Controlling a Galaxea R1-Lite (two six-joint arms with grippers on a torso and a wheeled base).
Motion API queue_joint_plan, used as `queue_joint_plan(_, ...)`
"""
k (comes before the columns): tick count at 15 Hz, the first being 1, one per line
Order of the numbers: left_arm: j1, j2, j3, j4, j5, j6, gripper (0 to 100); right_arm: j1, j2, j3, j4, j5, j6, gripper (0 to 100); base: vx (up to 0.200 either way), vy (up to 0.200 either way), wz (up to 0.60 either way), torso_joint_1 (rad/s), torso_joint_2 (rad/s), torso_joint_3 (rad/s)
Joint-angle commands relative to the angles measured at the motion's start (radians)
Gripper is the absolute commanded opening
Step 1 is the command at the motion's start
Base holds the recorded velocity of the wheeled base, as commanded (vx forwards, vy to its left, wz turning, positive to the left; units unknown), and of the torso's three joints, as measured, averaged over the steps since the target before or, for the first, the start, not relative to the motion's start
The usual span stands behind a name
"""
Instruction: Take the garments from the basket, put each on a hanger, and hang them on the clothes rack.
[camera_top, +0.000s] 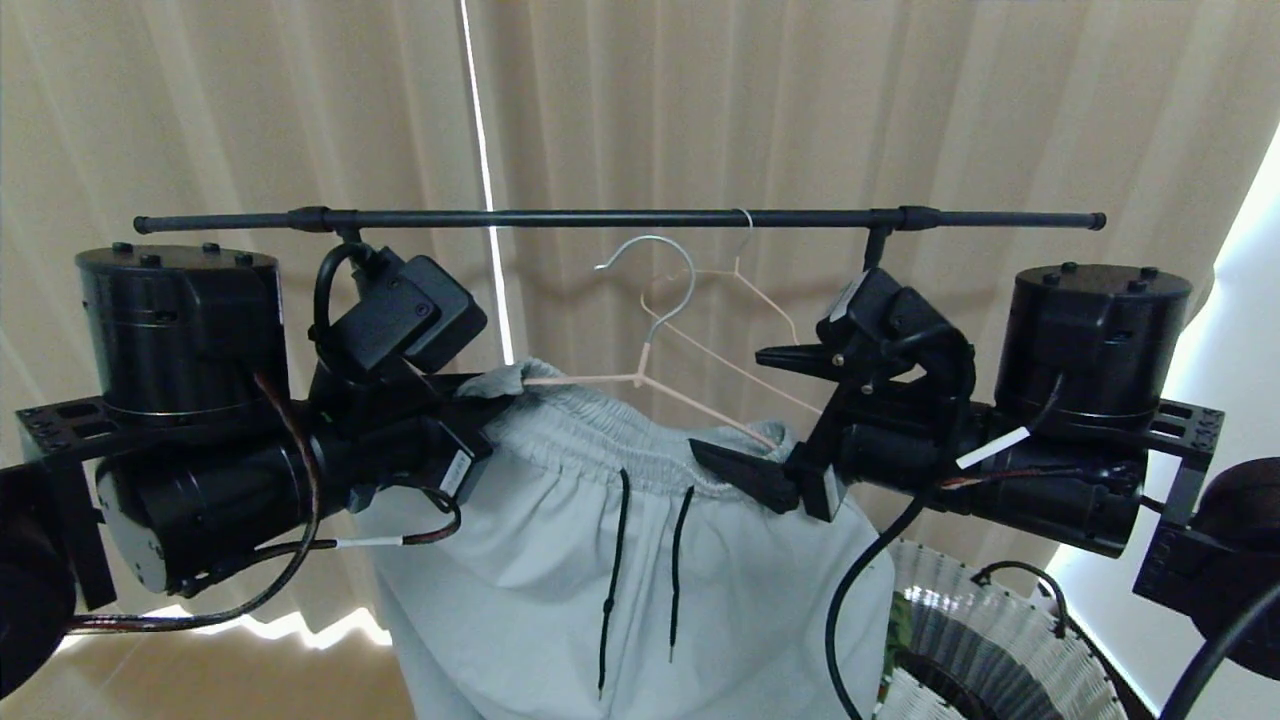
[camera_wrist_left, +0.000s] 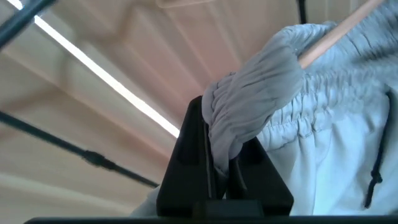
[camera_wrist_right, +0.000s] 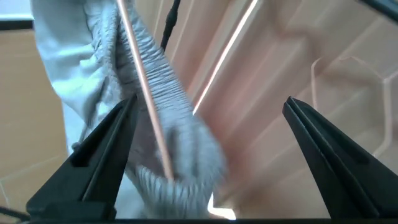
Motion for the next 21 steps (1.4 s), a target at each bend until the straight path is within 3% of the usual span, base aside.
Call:
queue_joint_plan(1,-0.007,-0.002,0.001,-0.001,0.001,-0.001,0,0.000,0.032,-0.007,-0.001,0.000,-0.003,100,0.000,0.000,0.00,0.000,0.00,0.000)
queue_joint_plan(3,-0.021,-0.003,0.001,-0.005,-0.001,-0.001,0,0.000,0.052,-0.033,-0.001,-0.046,-0.046,100,0.000,0.000,0.00,0.000,0.00,0.000)
queue_joint_plan(4,-0.030,-0.003,0.000,-0.008,0.001,-0.001,0,0.000,0.052,-0.036,-0.001,-0.046,-0.055,0,0.000,0.000,0.00,0.000,0.00,0.000)
queue_joint_plan(15,-0.050,-0.002,0.004,-0.011,-0.007,-0.001,0,0.002,0.052,-0.030,-0.004,-0.047,-0.065,0,0.000,0.000,0.00,0.000,0.00,0.000)
queue_joint_plan(16,-0.050,-0.005,0.009,-0.011,-0.008,-0.007,100,0.000,0.049,-0.027,-0.004,-0.047,-0.065,0,0.000,0.000,0.00,0.000,0.00,0.000)
queue_joint_plan(21,-0.047,-0.045,0.024,-0.010,-0.011,-0.008,100,-0.006,0.012,-0.007,-0.005,-0.050,-0.086,0,0.000,0.000,0.00,0.000,0.00,0.000)
